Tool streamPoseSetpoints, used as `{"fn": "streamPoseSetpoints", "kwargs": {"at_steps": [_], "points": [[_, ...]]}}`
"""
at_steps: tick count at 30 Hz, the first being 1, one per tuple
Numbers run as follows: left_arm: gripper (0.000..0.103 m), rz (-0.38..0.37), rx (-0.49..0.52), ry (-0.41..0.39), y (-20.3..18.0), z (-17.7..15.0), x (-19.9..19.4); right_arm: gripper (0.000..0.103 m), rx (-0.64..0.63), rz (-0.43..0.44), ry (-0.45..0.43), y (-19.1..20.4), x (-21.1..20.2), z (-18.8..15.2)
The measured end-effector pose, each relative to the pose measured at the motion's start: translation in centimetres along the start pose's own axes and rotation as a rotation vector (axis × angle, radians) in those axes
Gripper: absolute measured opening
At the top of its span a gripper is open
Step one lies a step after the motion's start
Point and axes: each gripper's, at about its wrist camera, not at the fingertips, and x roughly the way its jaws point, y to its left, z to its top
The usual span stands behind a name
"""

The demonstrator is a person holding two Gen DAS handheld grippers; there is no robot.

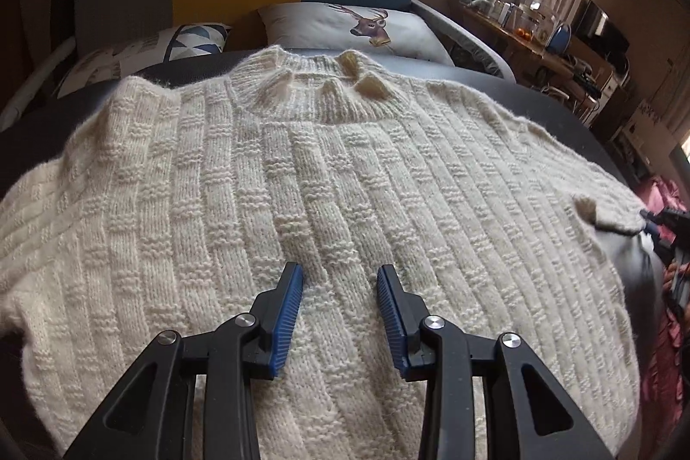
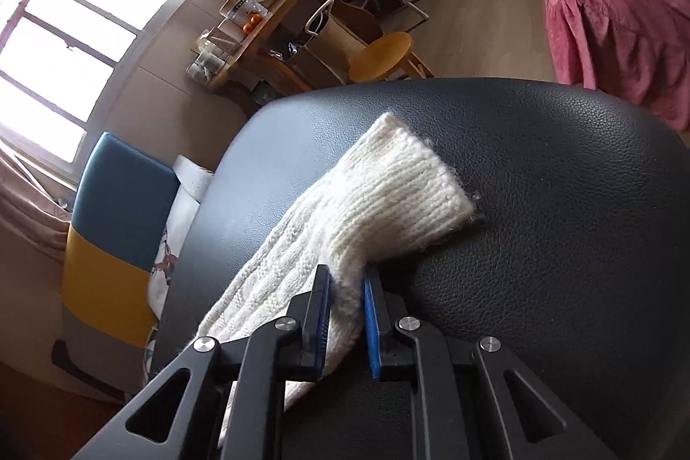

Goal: Fold clothes
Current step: 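Grasp the unfolded sweater sleeve with the right gripper, then lift the sleeve with the right gripper while the left gripper grasps its cuff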

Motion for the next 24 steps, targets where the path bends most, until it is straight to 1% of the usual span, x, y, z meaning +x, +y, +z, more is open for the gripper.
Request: {"fn": "streamPoseSetpoints", "kwargs": {"at_steps": [1, 2, 3, 4, 6, 7, 9, 10, 12, 14, 15, 16, 18, 21, 24], "points": [[0.036, 0.005, 0.007, 0.012, -0.1, 0.1, -0.1, 0.015, 0.0, 0.02, 0.011, 0.2, 0.2, 0.1], [0.031, -0.007, -0.006, 0.033, -0.1, 0.4, -0.2, 0.015, -0.007, 0.035, 0.018, 0.5, 0.3, 0.2], [0.026, -0.068, -0.049, 0.056, 0.3, 0.9, -0.3, 0.015, -0.02, 0.047, 0.021, 1.0, 0.4, 0.2], [0.019, -0.131, -0.093, 0.078, 0.6, 1.4, -0.4, 0.015, -0.045, 0.063, 0.026, 1.8, 0.4, 0.1], [0.019, -0.277, -0.195, 0.107, 0.7, 2.9, -0.5, 0.015, -0.123, 0.087, 0.035, 3.9, 0.3, -0.3], [0.019, -0.333, -0.211, 0.116, 0.2, 3.6, -0.5, 0.015, -0.178, 0.088, 0.037, 5.1, 0.2, -0.6], [0.024, -0.404, -0.228, 0.114, -1.5, 4.8, -0.8, 0.015, -0.261, 0.104, 0.045, 7.2, 0.3, -1.5], [0.028, -0.455, -0.242, 0.133, -2.6, 5.4, -0.6, 0.015, -0.292, 0.101, 0.048, 7.9, 0.4, -1.9], [0.03, -0.59, -0.276, 0.199, -5.5, 6.8, 0.4, 0.015, -0.343, 0.1, 0.074, 9.0, 0.7, -3.1], [0.031, -0.663, -0.29, 0.239, -8.8, 7.9, 1.4, 0.015, -0.445, 0.081, 0.096, 10.5, 0.9, -4.8], [0.031, -0.703, -0.293, 0.273, -10.4, 8.3, 2.2, 0.015, -0.483, 0.068, 0.11, 10.9, 1.2, -5.6], [0.032, -0.733, -0.309, 0.308, -12.0, 8.6, 3.1, 0.015, -0.494, 0.063, 0.128, 11.1, 1.6, -6.2], [0.033, -0.769, -0.327, 0.378, -15.1, 8.9, 5.0, 0.015, -0.546, 0.021, 0.146, 11.2, 2.3, -7.3], [0.033, -0.792, -0.352, 0.434, -19.0, 9.3, 7.7, 0.015, -0.662, -0.03, 0.18, 11.7, 3.0, -9.5], [0.033, -0.828, -0.4, 0.486, -21.8, 10.0, 10.3, 0.016, -0.772, -0.066, 0.173, 12.1, 3.0, -11.0]]}}
